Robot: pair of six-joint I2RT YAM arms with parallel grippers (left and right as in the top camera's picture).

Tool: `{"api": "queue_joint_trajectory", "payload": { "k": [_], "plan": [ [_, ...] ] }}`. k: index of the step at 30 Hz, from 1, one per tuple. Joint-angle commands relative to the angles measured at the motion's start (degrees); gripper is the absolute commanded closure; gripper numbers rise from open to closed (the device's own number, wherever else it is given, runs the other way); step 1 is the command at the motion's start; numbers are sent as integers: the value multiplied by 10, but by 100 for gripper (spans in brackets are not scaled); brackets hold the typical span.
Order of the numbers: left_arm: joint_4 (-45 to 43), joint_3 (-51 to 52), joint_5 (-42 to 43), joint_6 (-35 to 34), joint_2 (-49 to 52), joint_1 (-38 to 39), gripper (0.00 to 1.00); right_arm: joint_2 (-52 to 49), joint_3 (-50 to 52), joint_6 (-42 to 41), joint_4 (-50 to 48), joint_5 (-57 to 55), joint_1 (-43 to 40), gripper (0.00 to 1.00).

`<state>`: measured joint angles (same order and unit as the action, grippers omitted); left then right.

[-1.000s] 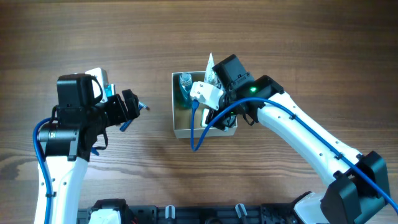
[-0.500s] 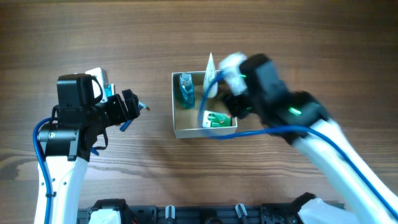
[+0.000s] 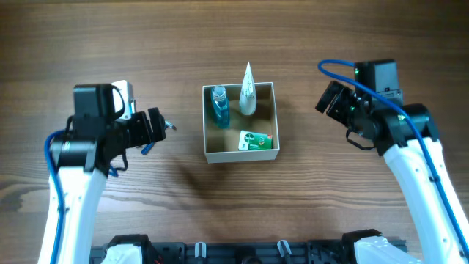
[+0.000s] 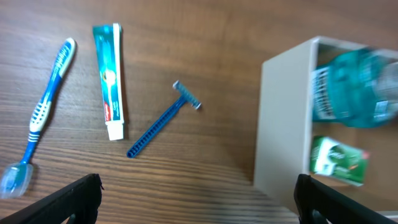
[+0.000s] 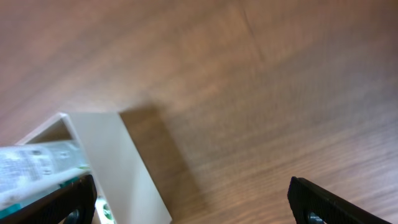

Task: Pack container
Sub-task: 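Withdraw the right gripper and reach the left gripper to the blue razor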

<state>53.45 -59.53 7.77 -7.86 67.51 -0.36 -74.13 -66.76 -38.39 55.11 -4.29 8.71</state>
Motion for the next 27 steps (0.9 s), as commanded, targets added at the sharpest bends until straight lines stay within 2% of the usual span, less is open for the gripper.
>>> {"api": "queue_joint_trajectory", "payload": {
  "k": [1, 4, 12, 17, 27],
  "plan": [
    [-7, -9, -34, 36, 85, 16, 0, -19, 27, -38, -8, 35, -3, 0],
    [-21, -9, -67, 36, 148, 29, 1, -26, 36, -35, -8, 38, -3, 0],
    [-68, -9, -78, 36, 260, 32, 0, -28, 36, -21, -9, 44, -3, 0],
    [-73, -9, -108, 36, 306, 33, 0, -28, 36, -16, -9, 44, -3, 0],
    [-105, -9, -109, 36, 354, 33, 1, -28, 36, -5, -11, 44, -3, 1]
  ]
}}
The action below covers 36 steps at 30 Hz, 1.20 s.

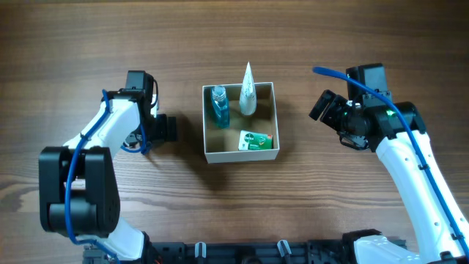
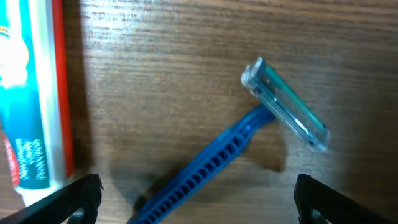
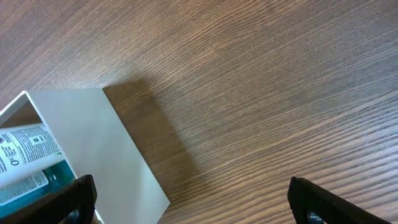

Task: Pack container
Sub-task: 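Withdraw the right gripper and reach the left gripper to the blue razor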

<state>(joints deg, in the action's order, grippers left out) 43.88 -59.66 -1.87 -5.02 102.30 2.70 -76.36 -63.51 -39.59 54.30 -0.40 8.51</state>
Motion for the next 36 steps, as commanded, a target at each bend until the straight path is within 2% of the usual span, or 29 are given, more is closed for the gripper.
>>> {"api": "queue_joint_trajectory", "payload": {
  "k": [1, 9, 13, 14, 18, 21, 26, 29, 32, 36],
  "plan": [
    [-11, -8, -12, 8, 6, 2, 0, -6, 4, 7, -3, 5, -1, 0],
    [0, -8, -12, 7, 6, 2, 2, -6, 3, 7, -4, 4, -1, 0],
    [7, -7, -12, 7, 6, 2, 8, -6, 4, 7, -6, 4, -1, 0],
    [7, -7, -10, 7, 6, 2, 20, -6, 4, 7, -6, 5, -1, 0],
    [7, -6, -10, 7, 6, 2, 45, -6, 4, 11, -5, 5, -1, 0],
    [6, -6, -10, 7, 6, 2, 52, -6, 4, 21, -5, 5, -1, 0],
    [2, -6, -10, 7, 6, 2, 54, -6, 4, 21, -3, 5, -1, 0],
    [0, -6, -10, 7, 10, 2, 47, -6, 4, 21, -3, 5, -1, 0],
    [-2, -6, -10, 7, 23, 2, 48, -6, 4, 21, -3, 5, -1, 0],
    [-4, -6, -10, 7, 40, 2, 43, -6, 4, 21, -3, 5, -1, 0]
  ]
}}
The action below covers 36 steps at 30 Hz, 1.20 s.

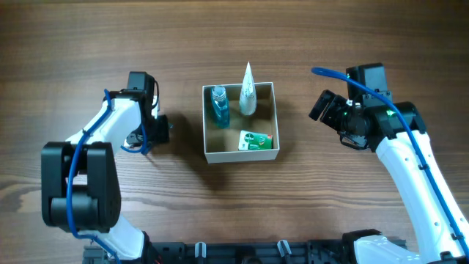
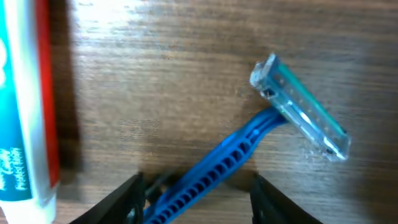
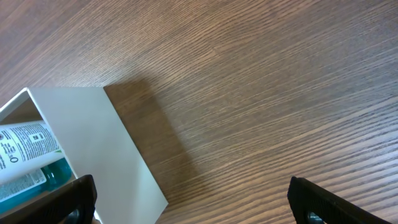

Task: Pack container
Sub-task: 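Withdraw the right gripper and reach the left gripper to the blue razor, then grasp the blue razor with the left gripper and lift it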

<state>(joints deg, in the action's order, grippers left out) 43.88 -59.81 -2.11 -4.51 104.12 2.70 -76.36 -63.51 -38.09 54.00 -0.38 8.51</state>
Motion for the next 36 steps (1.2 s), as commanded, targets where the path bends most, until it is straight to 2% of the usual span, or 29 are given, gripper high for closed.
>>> {"api": "queue_joint_trajectory", "payload": {
  "k": [1, 5, 26, 29, 34, 36],
  "plan": [
    [-6, -4, -8, 2, 24, 2, 43, -6, 4, 6, 0, 5, -1, 0],
    [-6, -4, -8, 2, 25, 2, 43, -6, 4, 6, 0, 5, -1, 0],
    [7, -4, -8, -2, 25, 2, 85, -6, 4, 6, 0, 5, -1, 0],
    [7, -4, -8, -2, 25, 2, 87, -6, 3, 6, 0, 5, -1, 0],
    [7, -4, -8, -2, 25, 2, 96, -6, 3, 6, 0, 5, -1, 0],
    [7, -6, -8, -7, 22, 2, 96, -6, 3, 6, -2, 5, -1, 0]
  ]
}}
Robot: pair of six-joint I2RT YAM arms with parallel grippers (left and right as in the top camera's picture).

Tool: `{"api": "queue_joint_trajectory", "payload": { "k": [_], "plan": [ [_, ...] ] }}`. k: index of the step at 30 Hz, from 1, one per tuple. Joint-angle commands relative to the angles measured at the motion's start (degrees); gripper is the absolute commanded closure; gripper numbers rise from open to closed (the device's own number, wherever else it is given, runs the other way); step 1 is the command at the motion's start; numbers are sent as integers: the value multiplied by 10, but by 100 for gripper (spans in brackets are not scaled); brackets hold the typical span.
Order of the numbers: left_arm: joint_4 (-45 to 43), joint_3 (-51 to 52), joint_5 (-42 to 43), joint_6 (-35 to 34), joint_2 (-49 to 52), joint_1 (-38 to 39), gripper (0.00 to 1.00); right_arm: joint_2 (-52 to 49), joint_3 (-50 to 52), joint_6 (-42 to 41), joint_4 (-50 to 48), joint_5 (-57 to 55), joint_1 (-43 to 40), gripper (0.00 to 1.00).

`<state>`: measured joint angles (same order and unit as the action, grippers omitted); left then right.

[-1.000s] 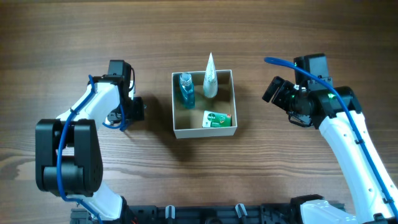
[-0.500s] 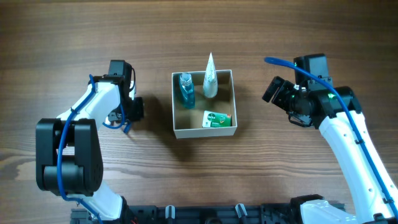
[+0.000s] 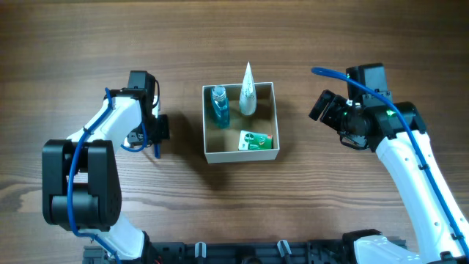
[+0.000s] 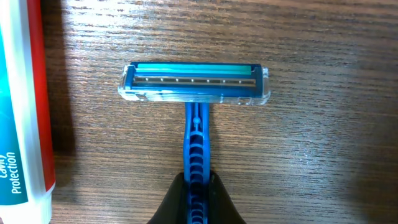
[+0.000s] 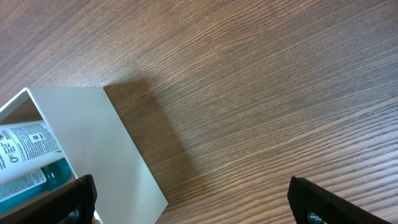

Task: Pack container
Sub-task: 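Grasp the blue razor with the left gripper and lift it, then carry the razor into the box and release it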

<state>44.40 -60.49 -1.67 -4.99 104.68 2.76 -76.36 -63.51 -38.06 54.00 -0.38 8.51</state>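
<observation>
A white box (image 3: 240, 155) stands mid-table and holds a blue bottle (image 3: 219, 107), a white tube (image 3: 248, 92) leaning on the far wall, and a green packet (image 3: 256, 140). To its left, my left gripper (image 4: 197, 202) is shut on the handle of a blue razor (image 4: 194, 83). The razor's head lies square across the left wrist view, close to the wood. In the overhead view the left gripper (image 3: 156, 129) covers most of the razor (image 3: 155, 149). My right gripper (image 3: 327, 110) hangs open right of the box, with nothing between its fingers (image 5: 74, 196).
A teal and red toothpaste tube (image 4: 22, 99) lies on the wood just left of the razor. The box's right wall (image 5: 106, 146) fills the lower left of the right wrist view, with bare wooden table (image 5: 261, 93) beyond it.
My left fingers were partly drawn in either side of the slanted razor handle. They are now shut on it, and the razor stands straight in line with the gripper. The right arm has not moved.
At first my left gripper was open and high over a toothbrush, the toothpaste and the razor left of the box. Then it was low over the razor, still open. Then the fingers stood close beside the handle, and now they grip it.
</observation>
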Motion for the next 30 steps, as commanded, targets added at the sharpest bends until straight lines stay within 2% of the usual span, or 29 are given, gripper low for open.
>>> {"api": "queue_joint_trajectory", "payload": {
  "k": [1, 5, 8, 12, 16, 21, 26, 30],
  "plan": [
    [2, 0, -12, -9, 11, 1, 96, -6, 3, 6, -4, 5, -1, 0],
    [4, -16, -12, -31, -27, 4, 96, -2, 3, 12, -19, -4, -2, 0],
    [7, -27, -13, -26, -82, 19, 96, 2, 3, -21, -15, -8, -26, 1],
    [7, -32, -14, 3, -198, 58, 96, 3, 3, -39, 2, 39, -129, 1],
    [7, -32, -15, 20, -286, 105, 96, 3, 3, -5, 22, 43, -227, 0],
    [8, -32, -14, 96, -343, 201, 96, 3, 3, 60, 35, 61, -294, 0],
    [7, -32, -14, 204, -334, 313, 96, 3, 3, 73, 37, 60, -298, 0],
    [-1, -32, -14, 274, -307, 361, 96, 3, 3, 77, 37, 61, -298, 0]
  ]
}}
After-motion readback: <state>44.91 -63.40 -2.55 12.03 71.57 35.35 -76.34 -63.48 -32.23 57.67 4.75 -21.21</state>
